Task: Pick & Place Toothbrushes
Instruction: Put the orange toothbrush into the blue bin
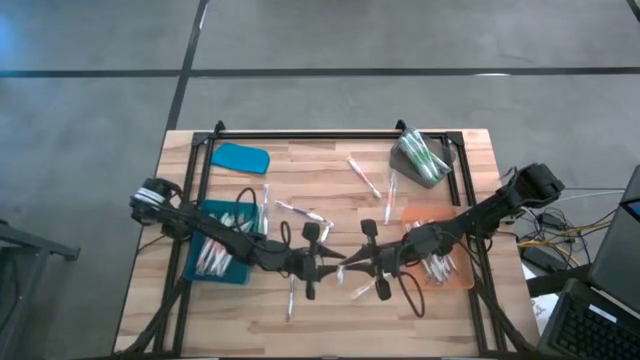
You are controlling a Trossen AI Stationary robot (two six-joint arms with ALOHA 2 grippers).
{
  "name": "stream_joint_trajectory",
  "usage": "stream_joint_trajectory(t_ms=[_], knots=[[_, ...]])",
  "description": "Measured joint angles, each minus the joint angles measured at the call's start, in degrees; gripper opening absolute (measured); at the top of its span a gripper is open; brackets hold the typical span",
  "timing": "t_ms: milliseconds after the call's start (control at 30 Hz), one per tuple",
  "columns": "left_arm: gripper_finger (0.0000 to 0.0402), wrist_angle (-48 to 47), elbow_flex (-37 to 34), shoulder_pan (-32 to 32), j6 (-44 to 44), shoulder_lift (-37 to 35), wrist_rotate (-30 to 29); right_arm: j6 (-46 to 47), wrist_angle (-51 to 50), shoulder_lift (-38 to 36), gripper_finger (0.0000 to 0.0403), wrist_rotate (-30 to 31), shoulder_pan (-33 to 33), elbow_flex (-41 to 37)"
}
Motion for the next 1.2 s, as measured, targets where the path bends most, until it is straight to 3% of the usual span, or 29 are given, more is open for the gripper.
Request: stream_joint_trajectory(t_ms=[300, 533, 867, 1000, 1200], knots=[[0.0112, -0.06, 1.53, 0.17, 1.37, 0.37, 0.21, 0.0, -0.01, 0.0, 0.0013, -0.11, 0.0, 0.0], [0.0027, -0.01, 1.55, 0.54, 1.13, 0.37, 0.19, -0.06, -0.07, 0.02, 0.0013, -0.03, 0.0, 0.0], [0.0026, -0.1, 1.55, 0.61, -0.3, 0.37, 0.21, 0.1, -0.06, 0.02, 0.0015, 0.07, 0.0, 0.0], [0.0026, -0.24, 1.55, 0.61, -1.05, 0.37, 0.22, 1.97, -0.08, 0.02, 0.0034, 0.07, 0.0, 0.0], [0.0026, -1.2, 1.55, 0.61, -1.58, 0.35, -1.05, 3.4, -3.08, -2.44, 0.0096, 1.29, 0.0, 0.0]])
